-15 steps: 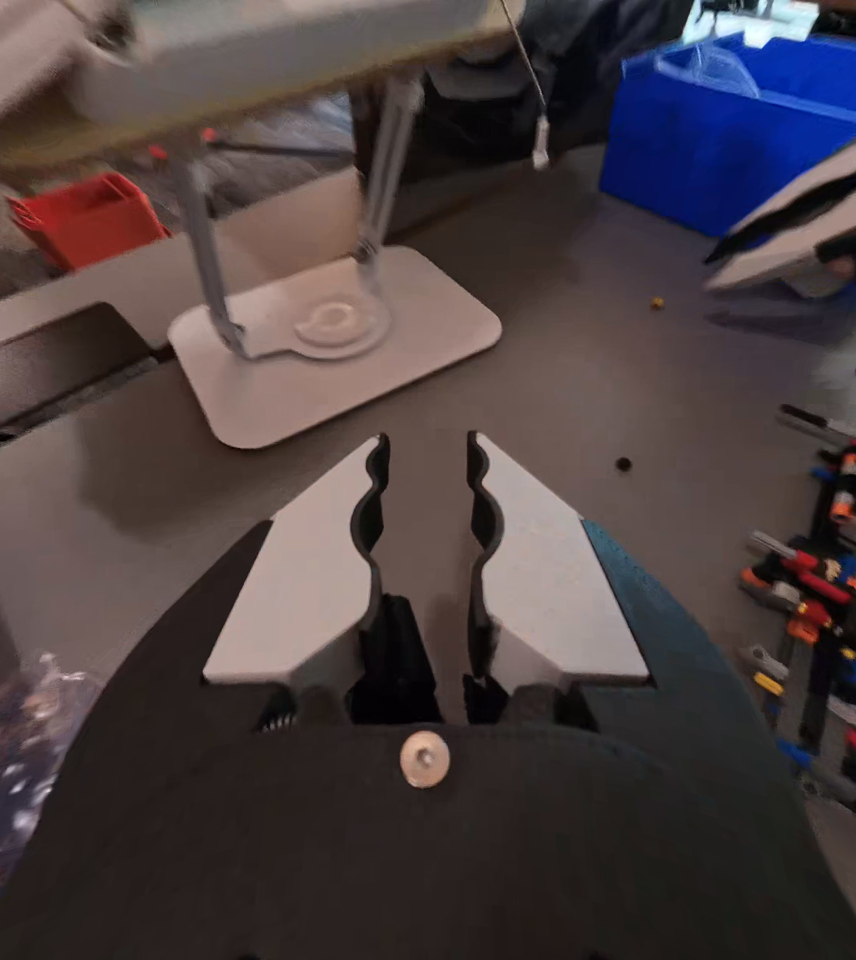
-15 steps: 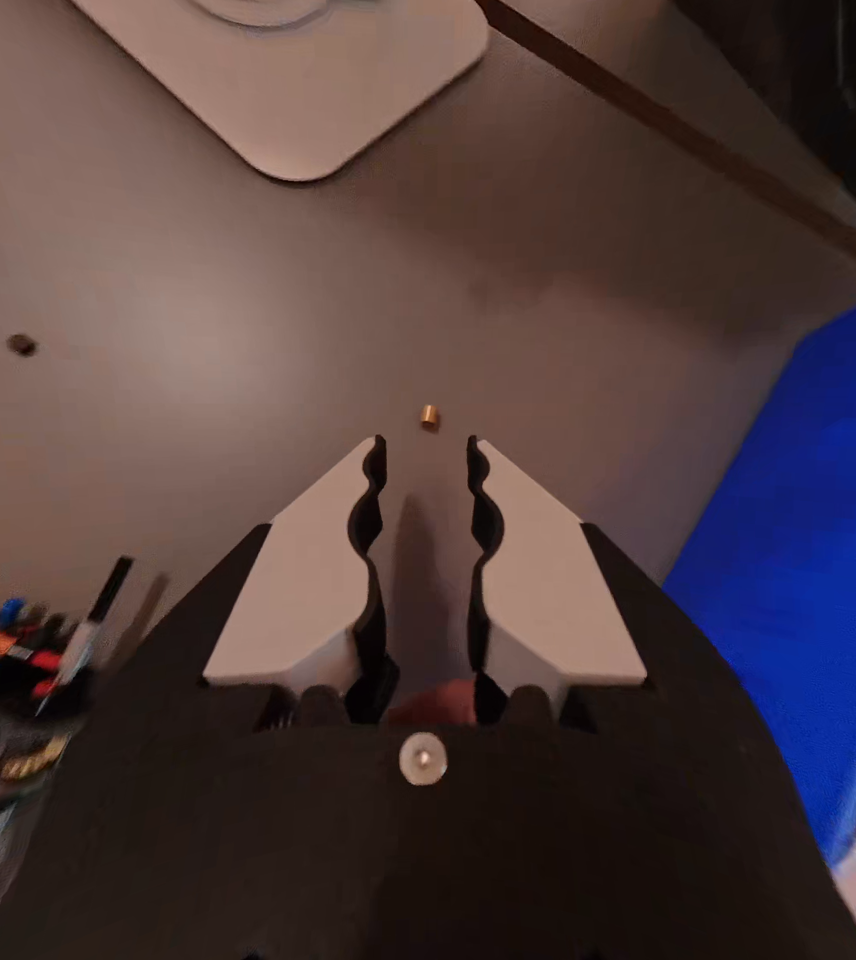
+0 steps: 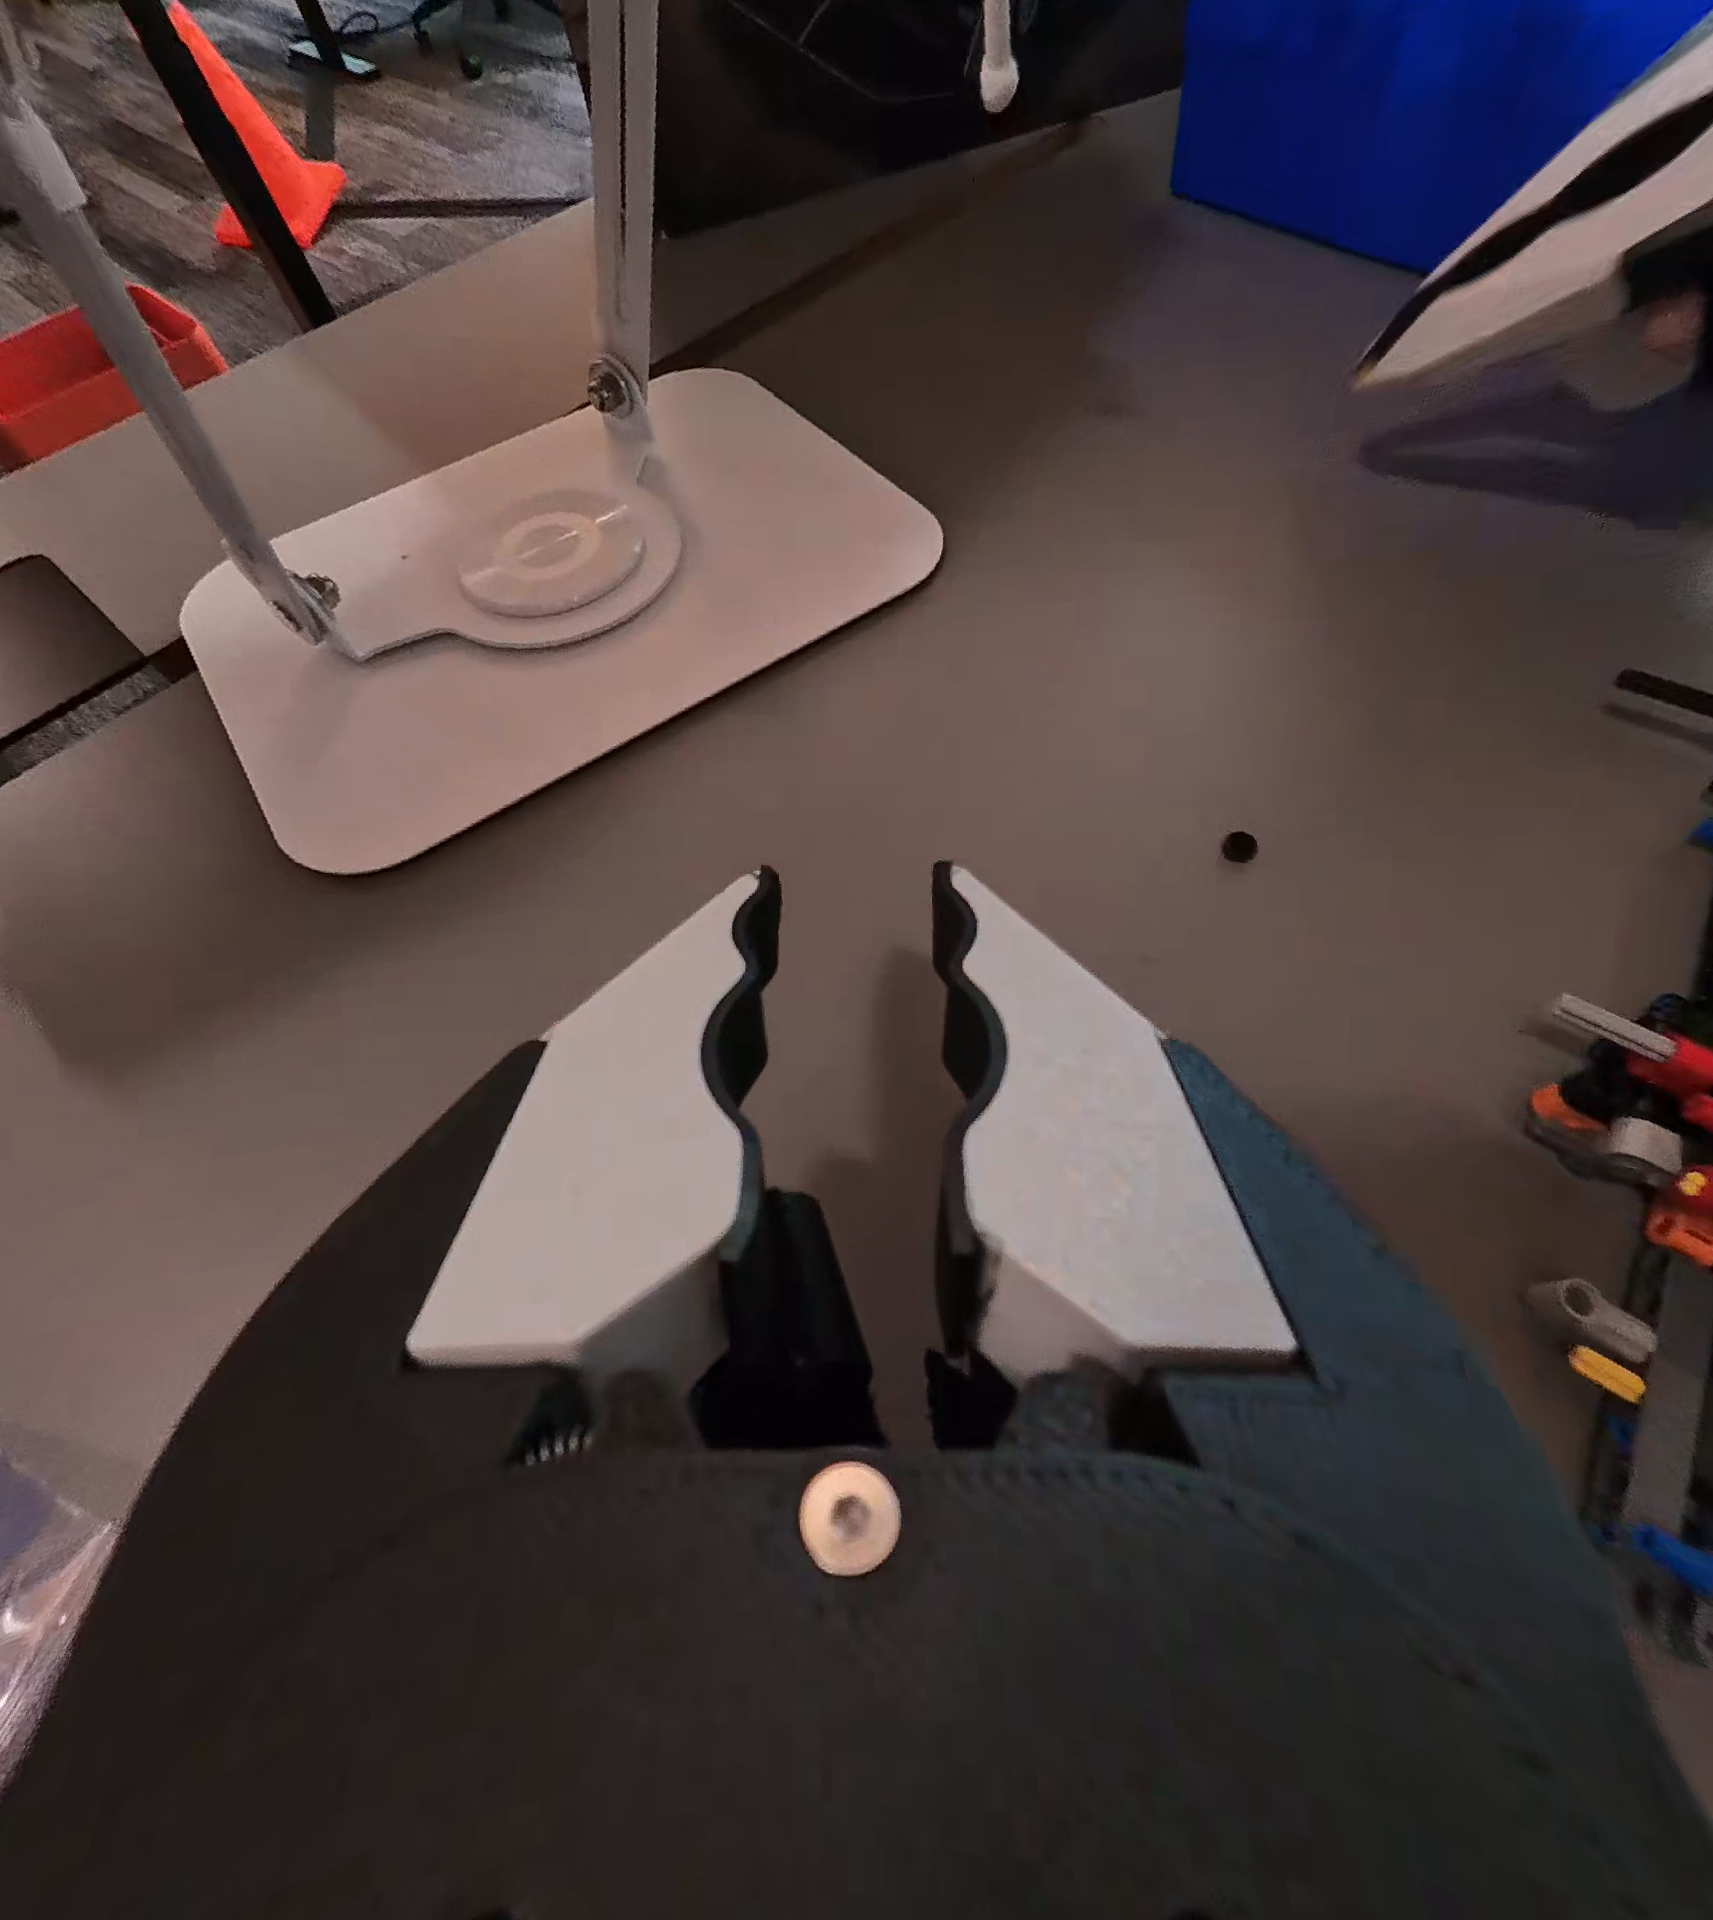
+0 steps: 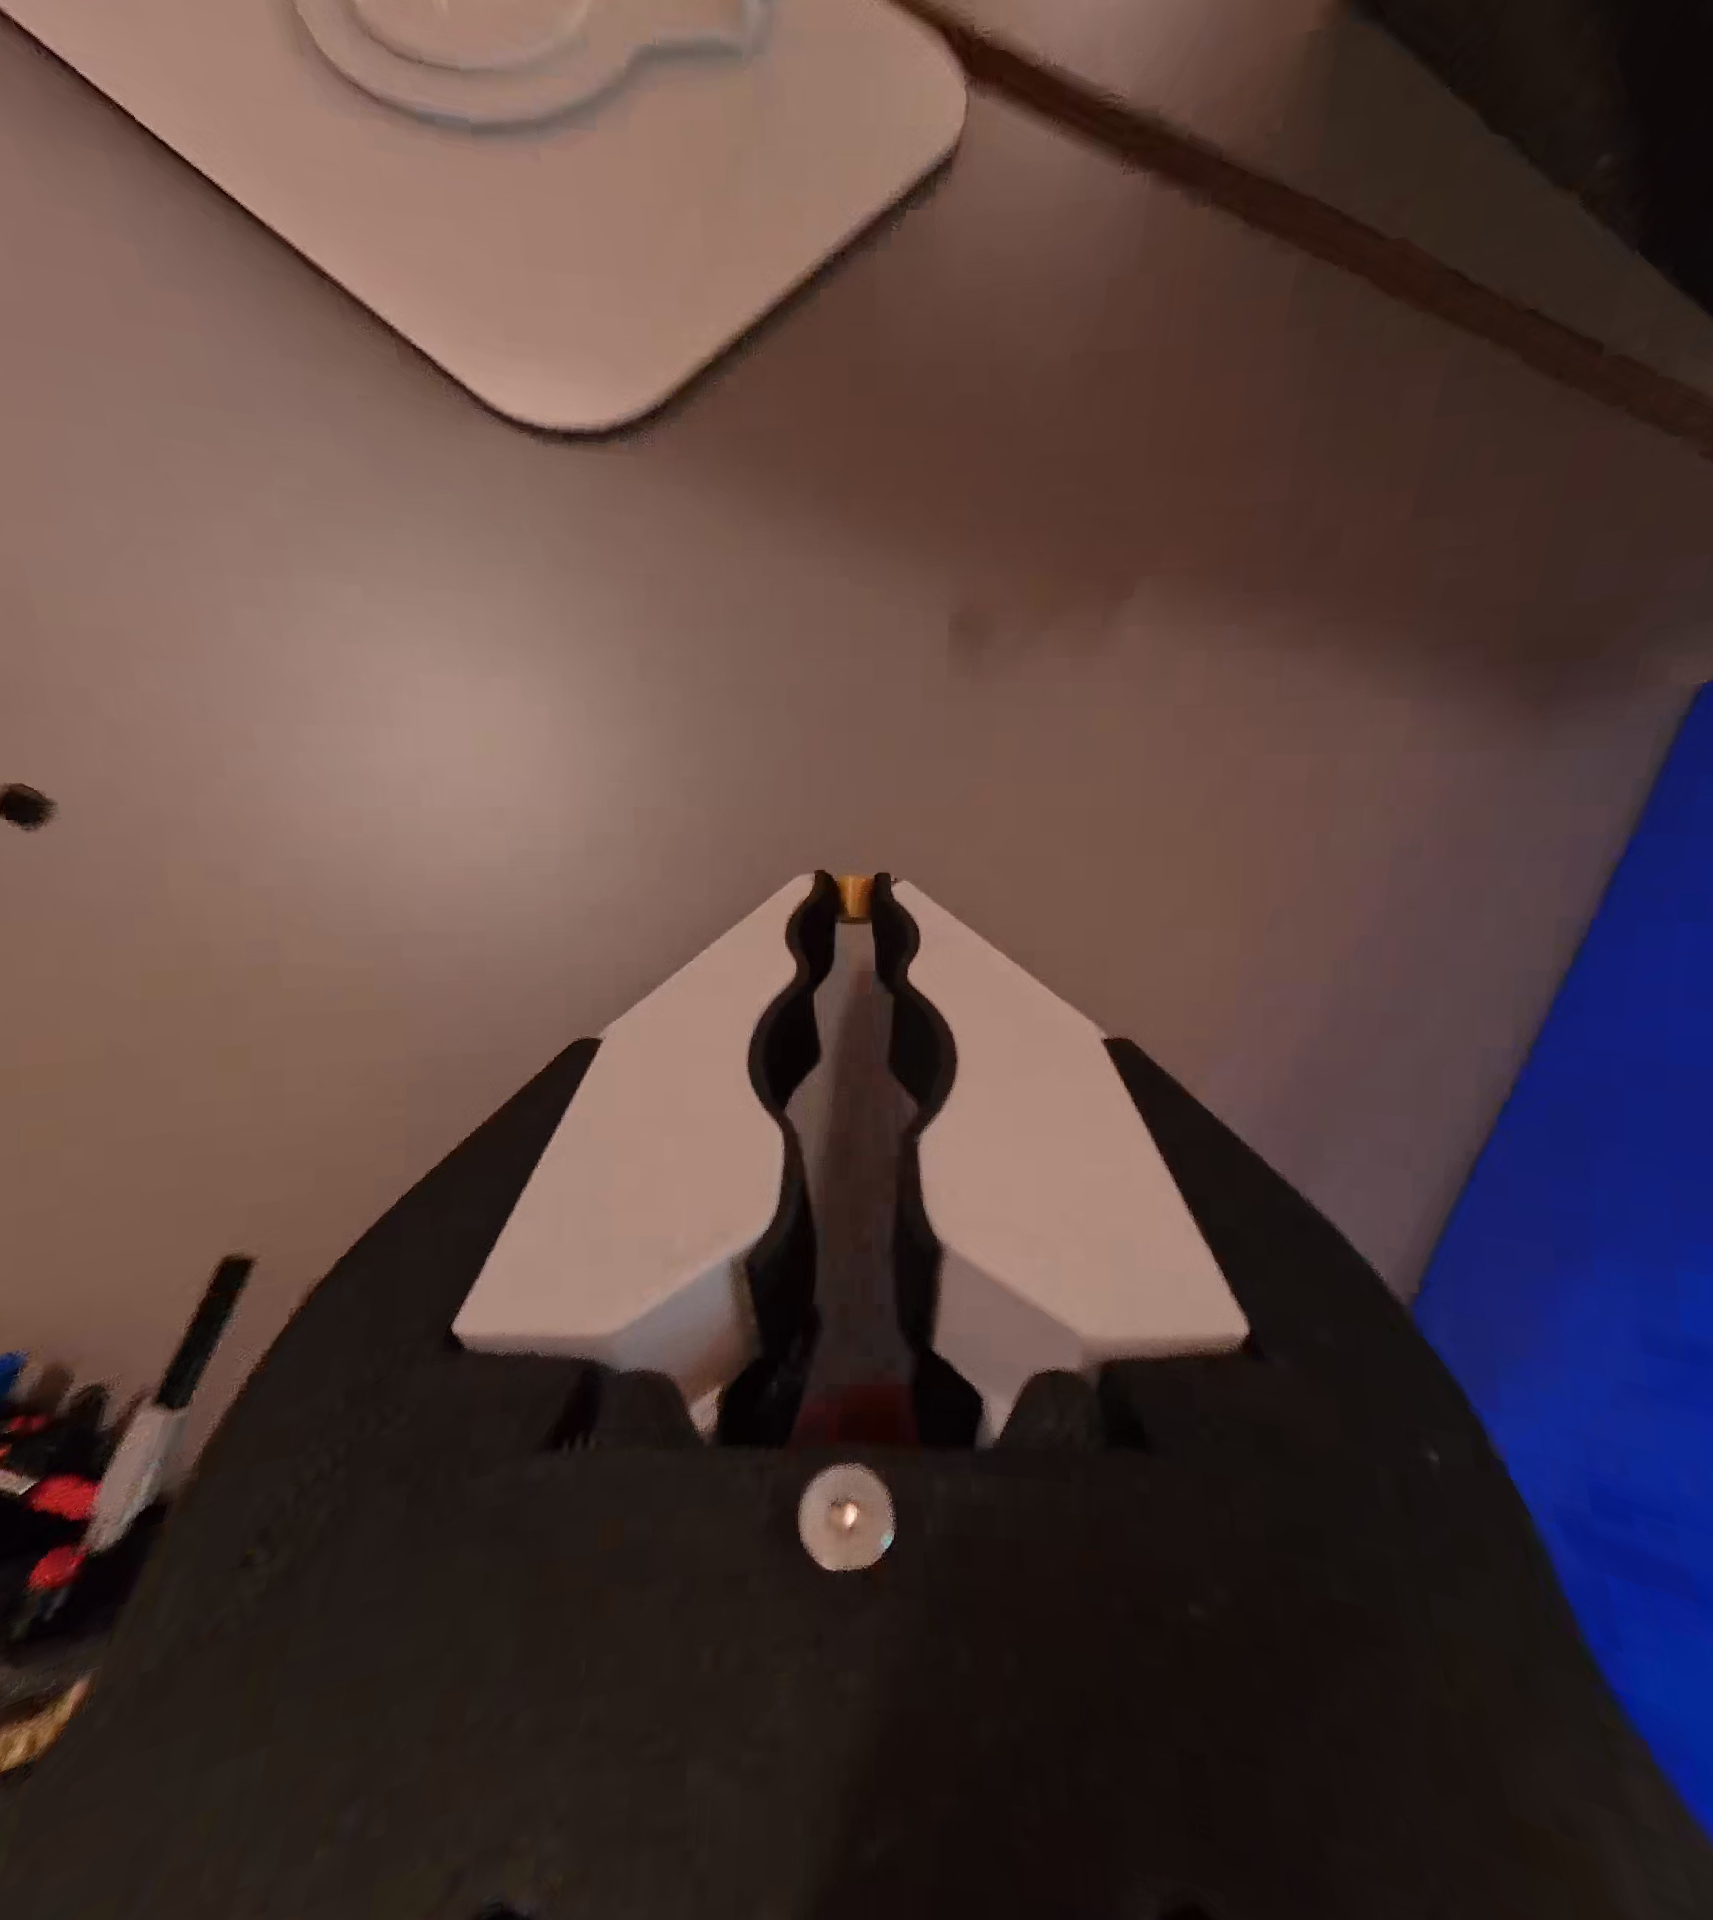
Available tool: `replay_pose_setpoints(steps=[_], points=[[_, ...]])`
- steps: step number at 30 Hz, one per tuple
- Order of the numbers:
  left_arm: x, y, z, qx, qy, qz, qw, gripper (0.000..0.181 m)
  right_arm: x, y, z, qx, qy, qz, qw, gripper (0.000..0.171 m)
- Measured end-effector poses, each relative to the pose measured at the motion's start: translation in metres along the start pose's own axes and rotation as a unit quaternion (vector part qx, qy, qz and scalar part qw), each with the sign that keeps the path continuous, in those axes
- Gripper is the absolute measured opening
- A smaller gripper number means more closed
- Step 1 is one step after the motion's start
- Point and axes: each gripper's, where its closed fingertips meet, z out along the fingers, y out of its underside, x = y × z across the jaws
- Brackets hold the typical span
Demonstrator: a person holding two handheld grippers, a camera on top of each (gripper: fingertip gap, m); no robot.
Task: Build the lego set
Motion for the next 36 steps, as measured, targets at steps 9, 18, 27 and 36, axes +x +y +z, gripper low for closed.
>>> replay_pose_setpoints(steps=[9,18,27,36], points=[[0.003,-0.004,0.013,0.000,0.002,0.014,1.000,0.029,0.149,-0.012,-0.143,0.076,0.168,0.067,0.981,0.004],[-0.003,-0.003,0.015,-0.002,0.000,-0.001,1.000,0.029,0.207,0.059,-0.144,0.006,0.179,0.113,0.977,0.031],[-0.008,-0.002,0.013,-0.001,-0.003,-0.011,1.000,0.029,0.130,0.042,-0.168,0.056,0.082,0.043,0.994,0.009],[-0.004,-0.002,0.012,-0.001,0.002,0.003,1.000,0.029,-0.028,0.108,-0.105,-0.026,-0.065,-0.038,0.997,0.027]])
